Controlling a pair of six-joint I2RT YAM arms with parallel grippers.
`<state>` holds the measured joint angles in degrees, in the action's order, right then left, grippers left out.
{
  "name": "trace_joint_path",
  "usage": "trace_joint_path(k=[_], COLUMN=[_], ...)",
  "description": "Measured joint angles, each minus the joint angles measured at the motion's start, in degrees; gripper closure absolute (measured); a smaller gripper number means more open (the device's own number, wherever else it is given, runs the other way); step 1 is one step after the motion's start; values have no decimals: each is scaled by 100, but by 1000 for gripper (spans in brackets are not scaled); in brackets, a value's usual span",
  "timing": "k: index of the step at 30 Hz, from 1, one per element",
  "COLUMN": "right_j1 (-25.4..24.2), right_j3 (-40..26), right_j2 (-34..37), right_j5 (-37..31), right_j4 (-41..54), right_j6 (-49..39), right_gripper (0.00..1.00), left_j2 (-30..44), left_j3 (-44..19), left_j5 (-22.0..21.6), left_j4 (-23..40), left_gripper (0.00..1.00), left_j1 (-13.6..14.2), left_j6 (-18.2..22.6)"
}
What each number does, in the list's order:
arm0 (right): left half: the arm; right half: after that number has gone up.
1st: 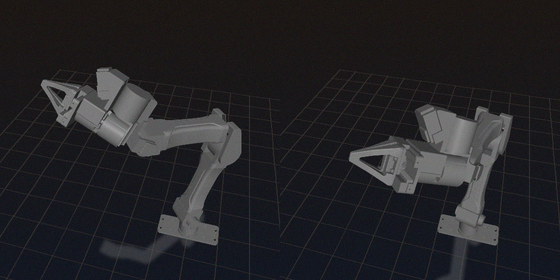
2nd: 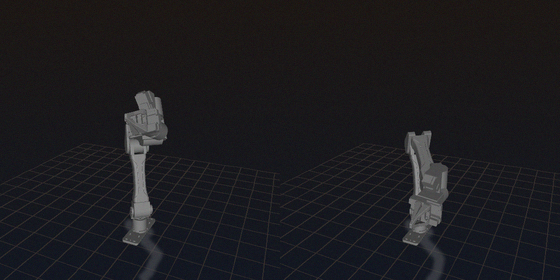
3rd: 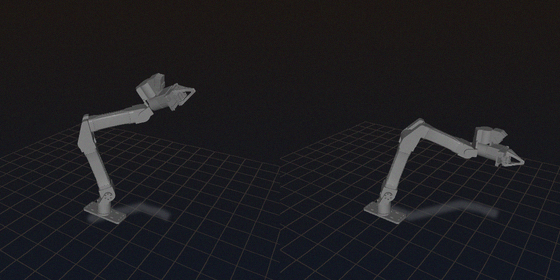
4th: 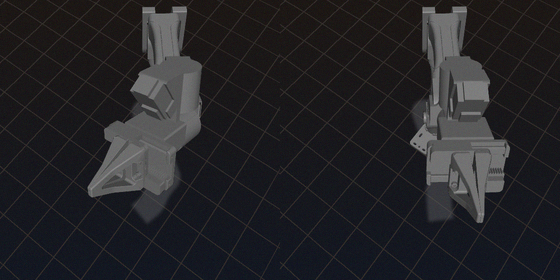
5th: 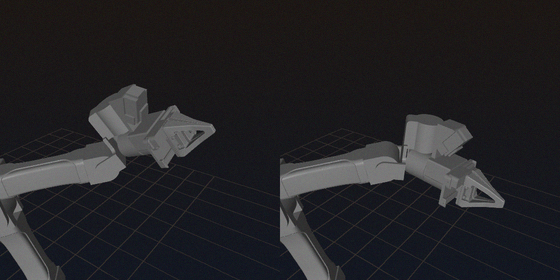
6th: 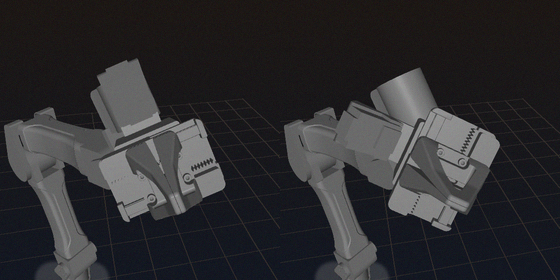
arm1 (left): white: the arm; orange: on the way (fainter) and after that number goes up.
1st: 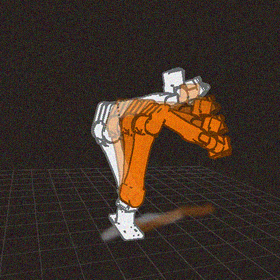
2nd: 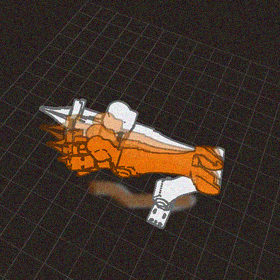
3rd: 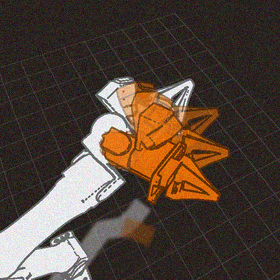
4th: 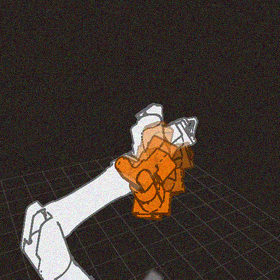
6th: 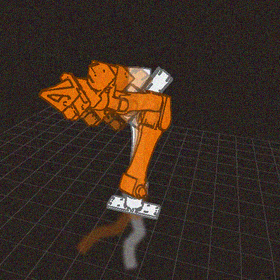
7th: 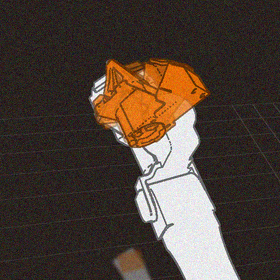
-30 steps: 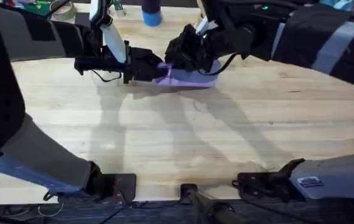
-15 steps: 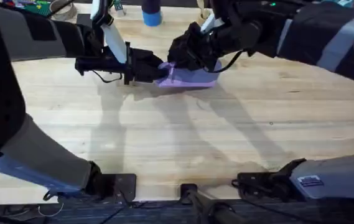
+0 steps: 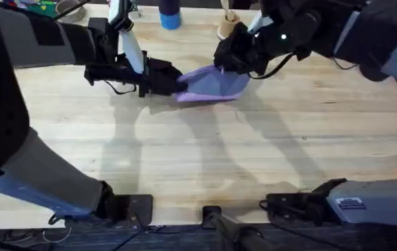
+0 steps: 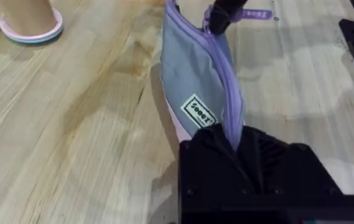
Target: Unzip the bag, pick up the pens from the table one at a time and place them inside, then zip the bag closed.
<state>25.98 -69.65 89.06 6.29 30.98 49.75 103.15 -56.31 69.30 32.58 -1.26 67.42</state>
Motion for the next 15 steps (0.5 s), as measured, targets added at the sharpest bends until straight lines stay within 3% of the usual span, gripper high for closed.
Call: trace_joint_path(k=[15], right_j1=[-805], right_j3=[0], right_j2=[7], right_j5=[-353], right_j4=[214], right_j6=[-592], right_gripper=[968], left_j2=[2], left_j3=[0], left_j5=[-57], left_j4=[65], left_gripper=[957], left_j1=[-15], left_j6=[2])
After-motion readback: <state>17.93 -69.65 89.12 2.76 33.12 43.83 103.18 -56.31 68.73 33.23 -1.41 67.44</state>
